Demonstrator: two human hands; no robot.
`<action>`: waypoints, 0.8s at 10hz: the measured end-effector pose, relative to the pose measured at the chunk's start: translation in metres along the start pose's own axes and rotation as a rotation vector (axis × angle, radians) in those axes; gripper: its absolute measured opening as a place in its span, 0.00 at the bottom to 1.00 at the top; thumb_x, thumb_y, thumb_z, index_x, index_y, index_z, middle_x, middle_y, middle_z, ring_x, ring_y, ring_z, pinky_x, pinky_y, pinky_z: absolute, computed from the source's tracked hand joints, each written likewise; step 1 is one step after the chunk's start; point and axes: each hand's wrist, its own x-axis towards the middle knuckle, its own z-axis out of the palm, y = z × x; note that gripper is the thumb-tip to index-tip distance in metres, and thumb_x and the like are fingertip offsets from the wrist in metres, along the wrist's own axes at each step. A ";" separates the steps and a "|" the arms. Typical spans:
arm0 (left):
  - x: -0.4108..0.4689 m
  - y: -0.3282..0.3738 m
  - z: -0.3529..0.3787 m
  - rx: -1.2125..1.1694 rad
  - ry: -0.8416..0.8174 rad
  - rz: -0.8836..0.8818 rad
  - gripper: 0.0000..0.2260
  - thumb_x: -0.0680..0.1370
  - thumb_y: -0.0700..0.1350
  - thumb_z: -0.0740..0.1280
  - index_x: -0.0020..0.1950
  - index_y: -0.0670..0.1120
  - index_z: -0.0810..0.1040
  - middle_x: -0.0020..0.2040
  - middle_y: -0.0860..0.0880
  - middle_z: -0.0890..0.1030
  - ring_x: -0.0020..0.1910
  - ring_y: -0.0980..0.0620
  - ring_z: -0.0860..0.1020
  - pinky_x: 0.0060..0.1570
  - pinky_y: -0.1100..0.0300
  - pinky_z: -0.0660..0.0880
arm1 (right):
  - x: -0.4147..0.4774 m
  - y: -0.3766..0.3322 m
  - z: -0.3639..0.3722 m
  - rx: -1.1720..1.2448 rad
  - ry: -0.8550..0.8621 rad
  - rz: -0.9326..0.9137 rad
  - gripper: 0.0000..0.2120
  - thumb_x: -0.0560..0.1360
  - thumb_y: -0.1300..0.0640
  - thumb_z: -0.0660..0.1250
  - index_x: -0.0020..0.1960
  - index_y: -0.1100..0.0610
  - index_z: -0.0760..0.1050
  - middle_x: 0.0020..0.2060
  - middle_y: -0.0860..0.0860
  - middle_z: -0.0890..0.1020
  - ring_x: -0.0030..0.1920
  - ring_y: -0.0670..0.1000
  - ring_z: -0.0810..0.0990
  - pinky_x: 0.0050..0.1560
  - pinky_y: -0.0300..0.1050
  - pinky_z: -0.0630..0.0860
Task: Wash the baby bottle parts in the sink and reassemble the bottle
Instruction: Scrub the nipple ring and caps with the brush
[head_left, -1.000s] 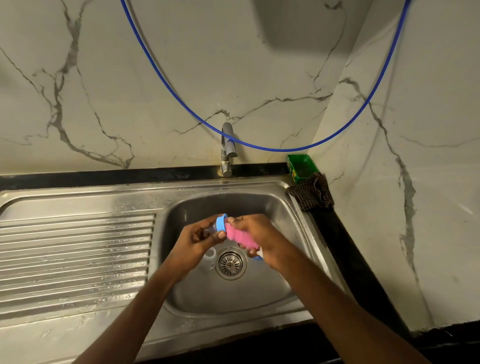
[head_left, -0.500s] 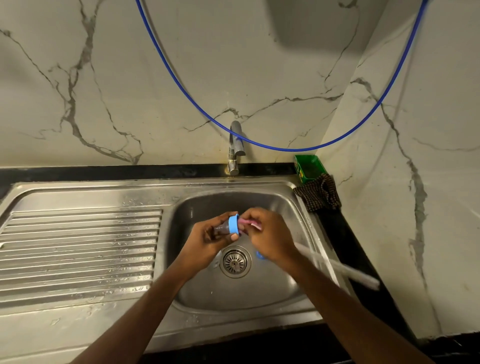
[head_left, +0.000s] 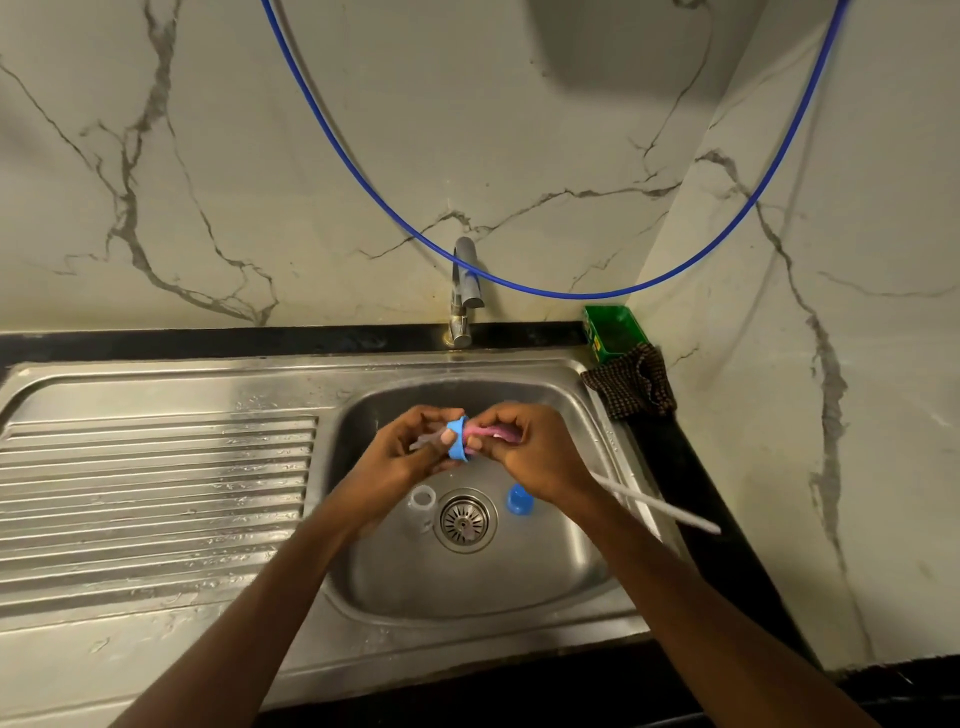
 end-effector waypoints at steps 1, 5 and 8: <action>0.009 0.009 -0.011 -0.024 -0.094 -0.122 0.19 0.76 0.41 0.66 0.67 0.41 0.73 0.59 0.41 0.81 0.59 0.41 0.80 0.57 0.52 0.79 | 0.004 0.005 -0.005 -0.317 -0.024 -0.285 0.06 0.69 0.59 0.73 0.46 0.54 0.82 0.41 0.47 0.83 0.42 0.48 0.74 0.38 0.38 0.69; 0.001 -0.008 0.002 0.135 0.051 0.106 0.16 0.77 0.41 0.66 0.65 0.44 0.76 0.57 0.47 0.83 0.57 0.48 0.81 0.56 0.56 0.79 | -0.004 -0.005 0.002 0.408 -0.103 0.482 0.02 0.75 0.59 0.67 0.46 0.56 0.78 0.40 0.53 0.80 0.35 0.48 0.75 0.28 0.40 0.71; -0.003 -0.011 0.003 0.126 0.090 0.149 0.17 0.76 0.38 0.68 0.65 0.44 0.76 0.59 0.48 0.82 0.59 0.49 0.80 0.55 0.58 0.78 | 0.003 -0.009 0.005 0.688 -0.173 0.707 0.06 0.76 0.58 0.65 0.49 0.58 0.78 0.37 0.56 0.79 0.32 0.50 0.74 0.25 0.40 0.67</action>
